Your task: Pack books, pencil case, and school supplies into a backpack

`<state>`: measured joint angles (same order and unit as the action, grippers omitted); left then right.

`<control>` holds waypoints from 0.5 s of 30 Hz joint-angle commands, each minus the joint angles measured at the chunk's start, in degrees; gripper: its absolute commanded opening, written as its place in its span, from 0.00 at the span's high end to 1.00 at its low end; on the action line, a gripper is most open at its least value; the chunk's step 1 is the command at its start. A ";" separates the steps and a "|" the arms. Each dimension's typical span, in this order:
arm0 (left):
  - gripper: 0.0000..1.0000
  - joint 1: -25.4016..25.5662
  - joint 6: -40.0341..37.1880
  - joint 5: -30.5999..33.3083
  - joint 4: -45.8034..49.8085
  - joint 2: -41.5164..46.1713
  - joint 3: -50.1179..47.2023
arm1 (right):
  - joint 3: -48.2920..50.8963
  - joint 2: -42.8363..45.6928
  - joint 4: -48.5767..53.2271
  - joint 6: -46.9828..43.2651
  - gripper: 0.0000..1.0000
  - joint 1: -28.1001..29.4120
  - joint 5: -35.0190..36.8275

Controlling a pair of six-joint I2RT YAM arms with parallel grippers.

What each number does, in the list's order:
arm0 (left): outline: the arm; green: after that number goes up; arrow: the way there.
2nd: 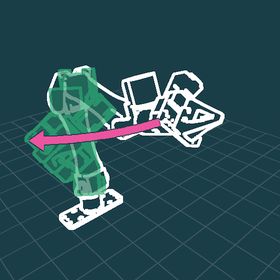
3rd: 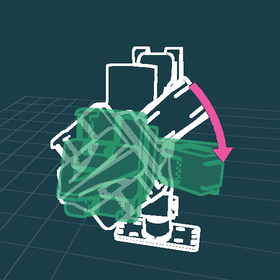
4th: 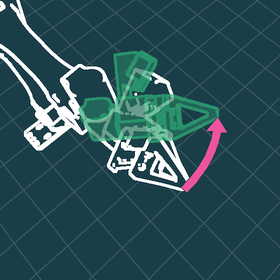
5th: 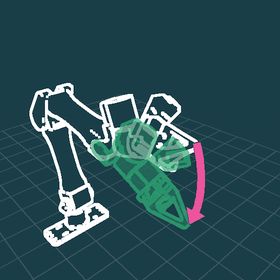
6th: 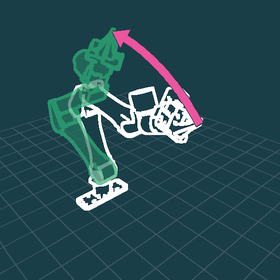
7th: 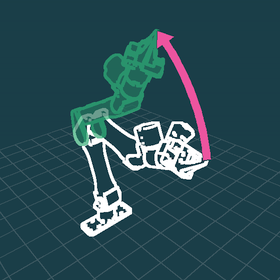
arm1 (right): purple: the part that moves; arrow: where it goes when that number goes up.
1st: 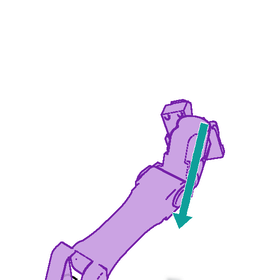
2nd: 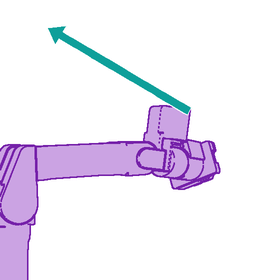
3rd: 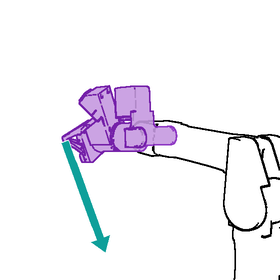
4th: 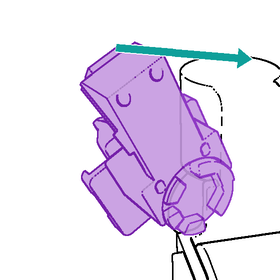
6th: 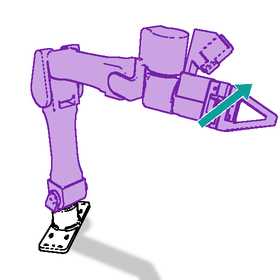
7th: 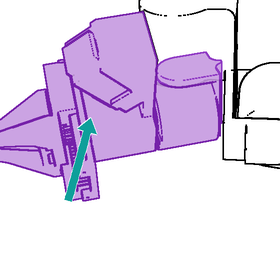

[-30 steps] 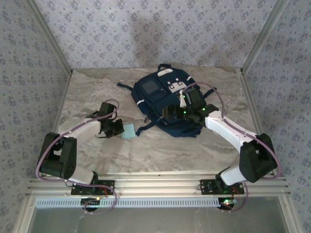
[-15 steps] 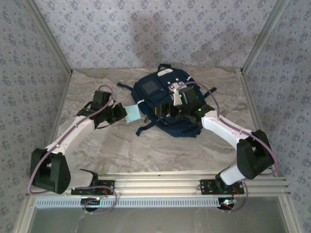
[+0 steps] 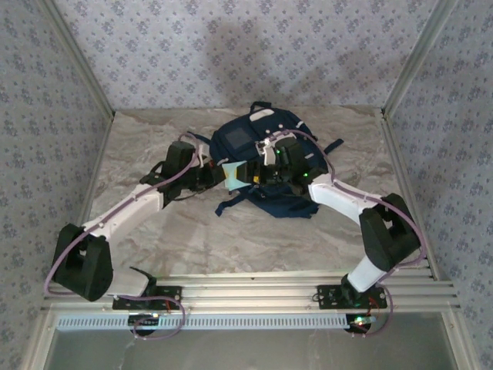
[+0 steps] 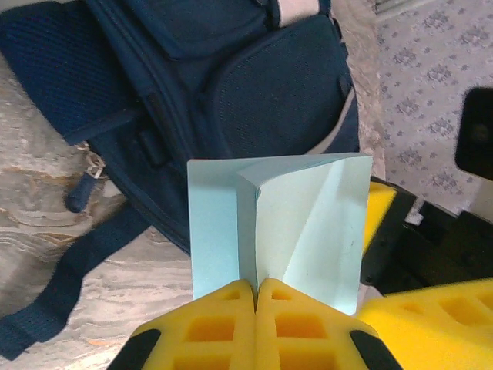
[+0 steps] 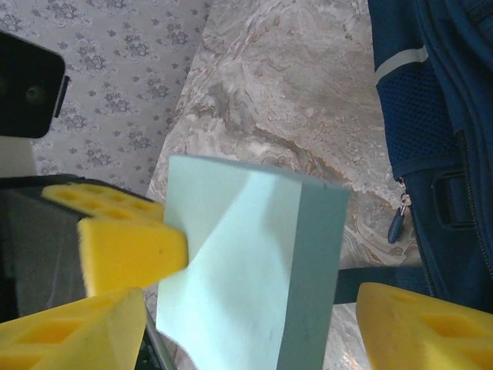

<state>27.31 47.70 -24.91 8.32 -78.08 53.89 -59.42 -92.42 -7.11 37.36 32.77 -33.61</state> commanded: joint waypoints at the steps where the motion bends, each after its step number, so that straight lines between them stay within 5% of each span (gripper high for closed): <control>1: 1.00 0.80 0.56 -2.05 -3.57 -0.48 2.40 | -0.58 -0.59 -3.28 1.52 0.35 0.27 -2.58; 8: 0.97 1.51 0.66 -1.75 -3.58 -1.90 2.86 | 0.29 0.53 -3.19 1.55 0.80 -0.57 -3.55; 11: 0.58 1.58 -0.11 0.51 0.17 -2.68 4.31 | 1.24 1.58 -2.77 1.42 0.93 -1.31 -3.73; 15: 0.08 1.82 -3.60 5.54 4.95 -2.43 6.43 | 3.85 4.51 -0.99 0.92 0.96 -4.03 -2.86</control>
<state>28.69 47.05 -23.09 9.89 -80.90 56.90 -57.28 -91.35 -9.30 39.13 30.65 -36.05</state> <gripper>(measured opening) 0.837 0.135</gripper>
